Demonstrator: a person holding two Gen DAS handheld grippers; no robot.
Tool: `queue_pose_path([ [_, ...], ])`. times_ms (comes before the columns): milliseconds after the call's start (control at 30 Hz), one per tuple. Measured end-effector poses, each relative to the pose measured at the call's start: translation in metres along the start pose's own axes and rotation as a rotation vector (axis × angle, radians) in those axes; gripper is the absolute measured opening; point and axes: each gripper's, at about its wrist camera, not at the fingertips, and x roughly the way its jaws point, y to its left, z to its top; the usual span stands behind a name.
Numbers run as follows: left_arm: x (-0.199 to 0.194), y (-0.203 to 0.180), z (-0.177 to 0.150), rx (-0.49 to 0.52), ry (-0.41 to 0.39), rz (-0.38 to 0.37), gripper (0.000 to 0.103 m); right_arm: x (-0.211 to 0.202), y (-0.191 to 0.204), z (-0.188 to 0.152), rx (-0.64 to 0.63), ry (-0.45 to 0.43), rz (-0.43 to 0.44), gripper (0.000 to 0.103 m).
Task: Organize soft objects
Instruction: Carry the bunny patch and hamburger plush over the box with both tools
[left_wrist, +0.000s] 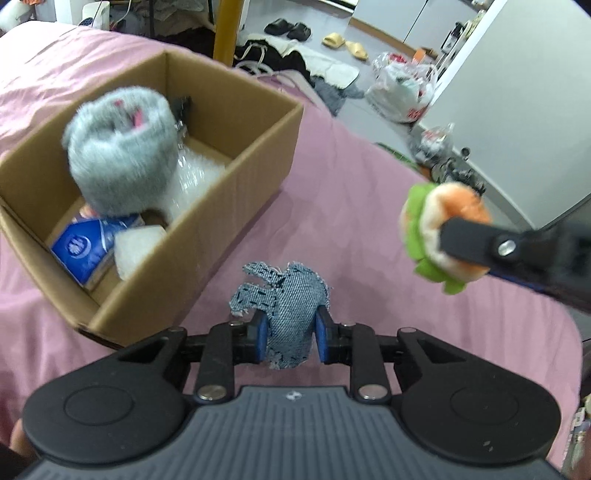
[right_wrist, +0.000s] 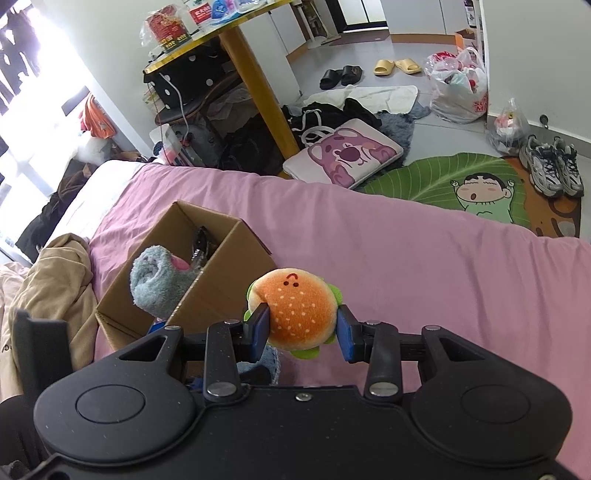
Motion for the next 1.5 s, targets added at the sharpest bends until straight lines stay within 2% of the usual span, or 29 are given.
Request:
queue_pose_path([
  [500,-0.075,0.036,0.022,-0.023,-0.101,-0.061,0.025,-0.017,0.027,0.006,-0.046,-0.066,0.014,0.038],
  [800,-0.112,0.075,0.039,-0.067,-0.175,-0.023,0.025,-0.018,0.043,0.006,-0.069,-0.072,0.029,0.038],
  [1167,-0.104,0.116,0.056,-0.139,-0.169,0.031,0.025,-0.005,0.060,0.010,-0.087,-0.067,0.043,0.038],
  [1333,-0.088,0.133,0.063,-0.200,-0.142,0.047,0.023,0.000,0.068,0.015,-0.098,-0.074,0.047,0.038],
  [1500,-0.072,0.140,0.066,-0.214,-0.110,0.060,0.023,0.013,0.077,0.020,-0.117,-0.062,0.048,0.038],
])
